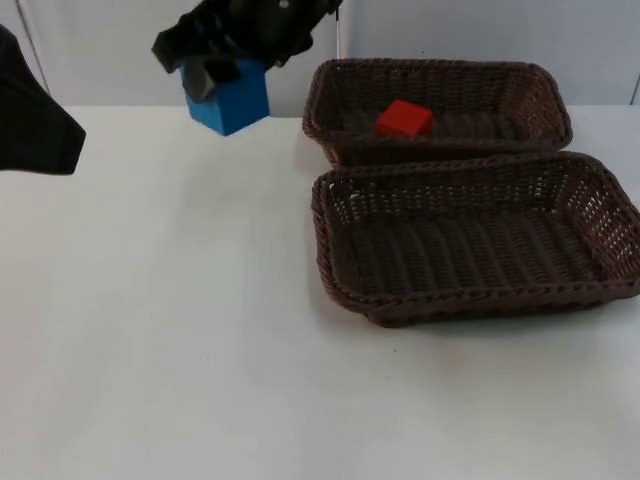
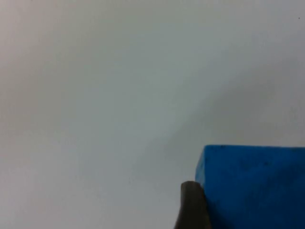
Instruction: Pick up one cube with the left hand and place it into the upper basket. Pick up one cube with the right hand and place it into the lower basket.
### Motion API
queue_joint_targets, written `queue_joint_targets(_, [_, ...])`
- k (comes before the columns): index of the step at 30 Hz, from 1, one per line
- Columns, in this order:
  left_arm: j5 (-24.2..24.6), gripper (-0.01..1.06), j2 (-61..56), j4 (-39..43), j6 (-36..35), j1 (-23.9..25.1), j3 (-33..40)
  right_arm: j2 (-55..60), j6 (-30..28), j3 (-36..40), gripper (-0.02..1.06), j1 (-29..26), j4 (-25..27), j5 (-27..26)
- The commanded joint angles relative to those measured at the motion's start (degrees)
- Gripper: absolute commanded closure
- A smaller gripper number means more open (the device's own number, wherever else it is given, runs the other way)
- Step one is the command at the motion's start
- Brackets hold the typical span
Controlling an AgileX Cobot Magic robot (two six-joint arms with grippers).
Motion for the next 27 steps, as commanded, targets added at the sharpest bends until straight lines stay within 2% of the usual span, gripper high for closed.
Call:
queue_joint_targets(1, [-0.79,0.00,-0.27,-0.09,-0.40,-0.08,0.12,-1.93,-0.65,-0.44,1.05,0.39,-0.78,2.33])
queue_joint_targets(15, [-0.79,0.00,-0.27,-0.09,-0.25,-0.08,0.12,-6.42,-2.07,-0.44,1.05,0.28,-3.19,13.29])
queue_joint_targets(19, [-0.79,0.00,-0.27,-0.09,0.08,-0.08,0.12,-7.87,-3.16,-0.44,1.05,0.28,-3.62,15.03])
queue_joint_targets(27, [-0.79,0.00,-0.27,-0.09,0.08,-0.08,0.12,-11.53,-4.85,0.94,1.05,0.28,-4.18,15.03])
